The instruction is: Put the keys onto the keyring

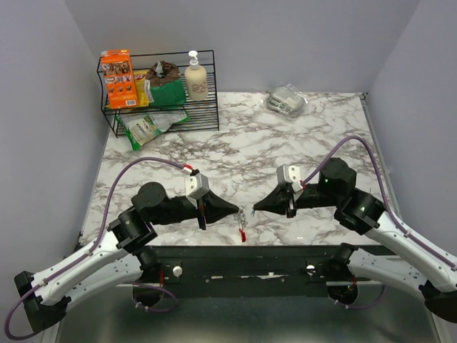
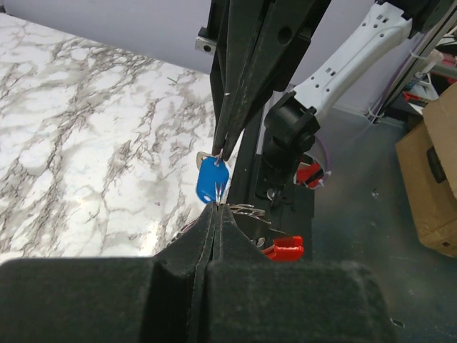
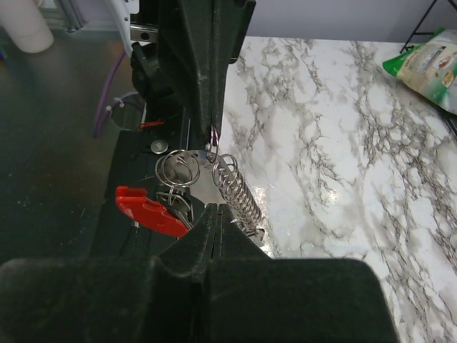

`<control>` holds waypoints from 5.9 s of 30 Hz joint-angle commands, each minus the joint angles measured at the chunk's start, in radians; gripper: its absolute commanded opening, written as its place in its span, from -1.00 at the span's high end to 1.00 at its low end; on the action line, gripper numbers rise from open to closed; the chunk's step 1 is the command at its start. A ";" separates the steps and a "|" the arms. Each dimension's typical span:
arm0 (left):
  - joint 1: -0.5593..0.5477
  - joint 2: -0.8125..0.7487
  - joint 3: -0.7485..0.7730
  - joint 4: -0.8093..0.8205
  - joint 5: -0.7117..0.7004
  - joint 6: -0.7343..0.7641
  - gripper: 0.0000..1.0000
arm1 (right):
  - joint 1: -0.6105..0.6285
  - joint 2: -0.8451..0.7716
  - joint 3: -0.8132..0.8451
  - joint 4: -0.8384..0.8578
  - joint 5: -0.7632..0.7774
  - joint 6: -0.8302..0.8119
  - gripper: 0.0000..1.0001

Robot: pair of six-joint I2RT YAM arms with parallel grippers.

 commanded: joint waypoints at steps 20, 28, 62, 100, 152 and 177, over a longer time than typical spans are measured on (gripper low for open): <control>-0.004 0.094 0.060 0.126 0.128 -0.082 1.00 | 0.003 0.007 0.042 0.050 -0.139 0.011 0.99; -0.004 0.113 0.063 0.127 0.143 -0.086 1.00 | 0.003 0.032 0.052 0.052 -0.132 0.022 0.99; -0.004 0.168 0.102 0.075 0.218 -0.108 1.00 | 0.003 0.032 0.050 0.086 -0.107 -0.006 0.99; -0.004 0.228 0.131 0.053 0.326 -0.129 1.00 | 0.003 0.131 0.137 0.000 -0.207 -0.101 0.99; -0.007 0.047 -0.125 0.462 0.103 -0.177 1.00 | 0.005 0.001 0.009 0.329 0.210 0.275 -0.69; -0.006 -0.128 -0.006 -0.086 -0.211 0.047 1.00 | 0.203 0.157 -0.148 -0.720 0.714 1.153 -0.41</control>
